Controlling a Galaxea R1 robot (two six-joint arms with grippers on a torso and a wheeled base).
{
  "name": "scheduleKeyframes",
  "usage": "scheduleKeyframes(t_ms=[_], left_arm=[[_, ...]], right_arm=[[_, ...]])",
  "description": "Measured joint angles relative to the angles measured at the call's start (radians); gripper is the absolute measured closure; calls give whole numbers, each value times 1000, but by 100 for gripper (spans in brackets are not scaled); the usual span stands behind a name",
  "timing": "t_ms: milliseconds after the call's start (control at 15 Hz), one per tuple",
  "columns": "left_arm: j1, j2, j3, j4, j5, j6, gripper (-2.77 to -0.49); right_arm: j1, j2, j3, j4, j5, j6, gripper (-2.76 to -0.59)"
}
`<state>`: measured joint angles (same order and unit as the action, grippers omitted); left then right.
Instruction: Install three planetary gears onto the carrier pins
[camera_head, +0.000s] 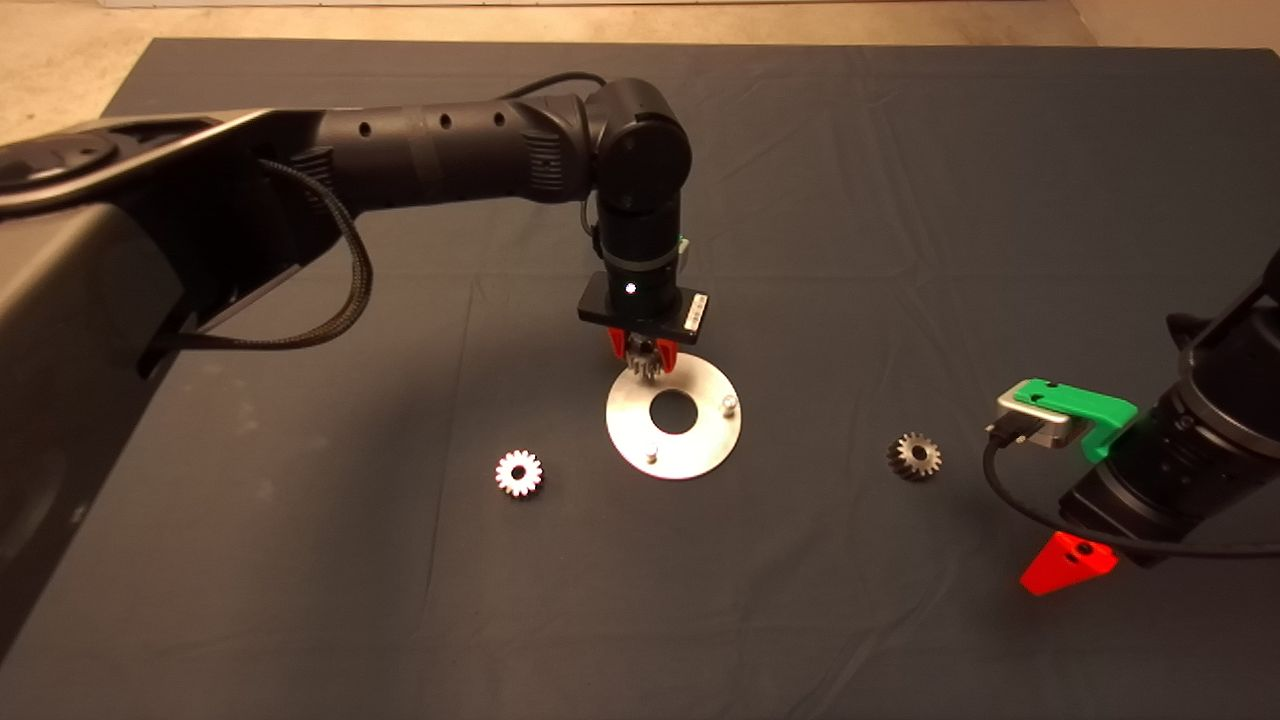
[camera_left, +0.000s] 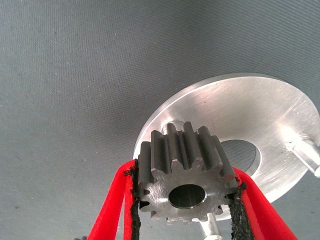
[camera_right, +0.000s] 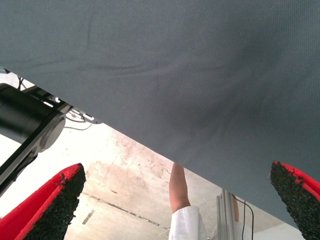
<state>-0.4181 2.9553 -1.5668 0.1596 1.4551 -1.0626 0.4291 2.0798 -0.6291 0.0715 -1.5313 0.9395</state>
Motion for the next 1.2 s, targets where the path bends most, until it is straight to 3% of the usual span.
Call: scheduleKeyframes(t_ms=[667, 933, 1200], left_arm=[[3, -2, 22, 14, 4, -3, -87], [25, -2, 22, 24, 3, -3, -87], [27, -2, 22, 23, 5, -3, -87]], right_arm=[[-2, 0, 0, 0, 0, 0, -275], [-9, 0, 0, -1, 0, 0, -275], [-9, 0, 0, -1, 0, 0, -275]])
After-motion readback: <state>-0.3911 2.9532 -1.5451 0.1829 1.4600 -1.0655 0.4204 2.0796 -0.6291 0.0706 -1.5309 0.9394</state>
